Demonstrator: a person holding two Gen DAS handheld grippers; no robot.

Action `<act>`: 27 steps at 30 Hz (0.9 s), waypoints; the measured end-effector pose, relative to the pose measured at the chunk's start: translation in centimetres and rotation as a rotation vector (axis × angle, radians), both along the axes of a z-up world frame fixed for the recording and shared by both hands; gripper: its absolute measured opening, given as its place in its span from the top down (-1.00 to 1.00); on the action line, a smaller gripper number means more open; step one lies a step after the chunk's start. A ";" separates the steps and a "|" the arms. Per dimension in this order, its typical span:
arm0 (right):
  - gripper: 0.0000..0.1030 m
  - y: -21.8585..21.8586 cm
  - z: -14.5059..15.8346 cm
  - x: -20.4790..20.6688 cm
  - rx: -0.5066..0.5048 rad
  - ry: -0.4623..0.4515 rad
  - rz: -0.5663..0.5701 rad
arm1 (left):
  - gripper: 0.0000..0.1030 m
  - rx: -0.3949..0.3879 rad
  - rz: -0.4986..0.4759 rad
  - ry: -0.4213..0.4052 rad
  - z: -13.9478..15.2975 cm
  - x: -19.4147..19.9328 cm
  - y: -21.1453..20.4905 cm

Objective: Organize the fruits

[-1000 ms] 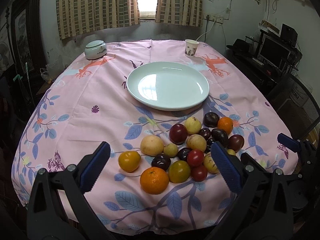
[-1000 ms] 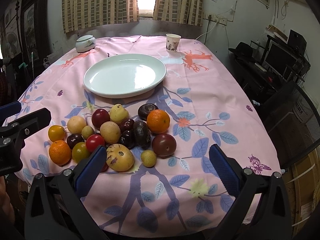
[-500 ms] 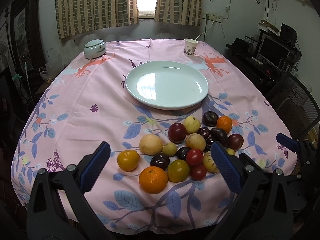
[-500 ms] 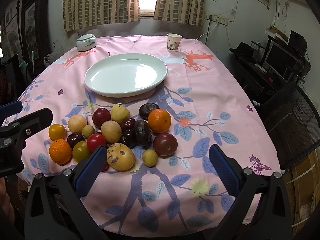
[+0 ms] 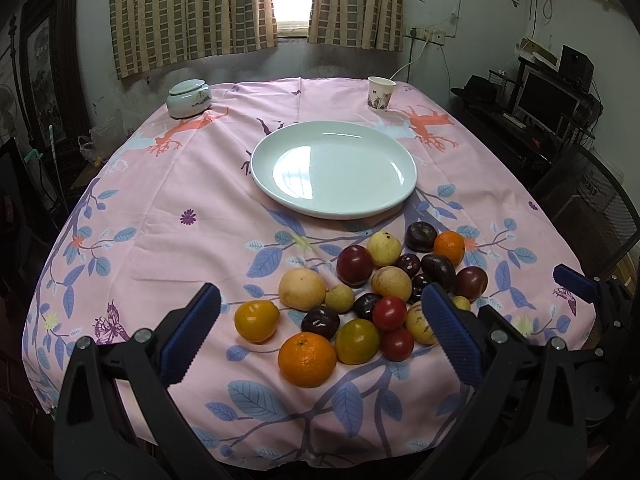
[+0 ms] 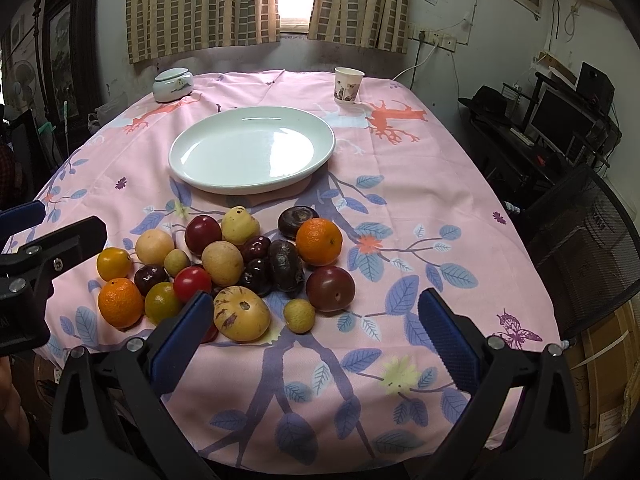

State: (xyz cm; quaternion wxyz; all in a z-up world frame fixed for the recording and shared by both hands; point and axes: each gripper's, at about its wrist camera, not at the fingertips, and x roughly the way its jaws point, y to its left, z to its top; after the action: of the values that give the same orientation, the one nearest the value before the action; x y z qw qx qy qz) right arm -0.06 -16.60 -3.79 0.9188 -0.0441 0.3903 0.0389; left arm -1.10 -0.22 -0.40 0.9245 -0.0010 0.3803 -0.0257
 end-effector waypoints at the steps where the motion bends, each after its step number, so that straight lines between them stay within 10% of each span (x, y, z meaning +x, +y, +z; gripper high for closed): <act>1: -0.97 0.0 0.0 0.0 0.000 0.000 0.000 | -0.96 0.001 -0.002 -0.004 0.0 -0.1 -0.1; 20: -0.97 -2.9 -3.1 -1.9 0.124 0.037 0.140 | -0.96 -0.024 0.128 0.171 -6.2 0.5 7.3; 27: -0.35 -4.4 -3.8 1.8 0.120 0.046 0.099 | -0.96 -0.015 0.133 0.161 -6.2 0.2 7.7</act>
State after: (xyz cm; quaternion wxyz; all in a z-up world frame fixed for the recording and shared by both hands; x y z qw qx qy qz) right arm 1.69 -21.03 -7.63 0.9076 -0.0073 0.4054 0.1088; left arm -0.85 7.51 -6.65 0.8906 -0.0349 0.4523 0.0329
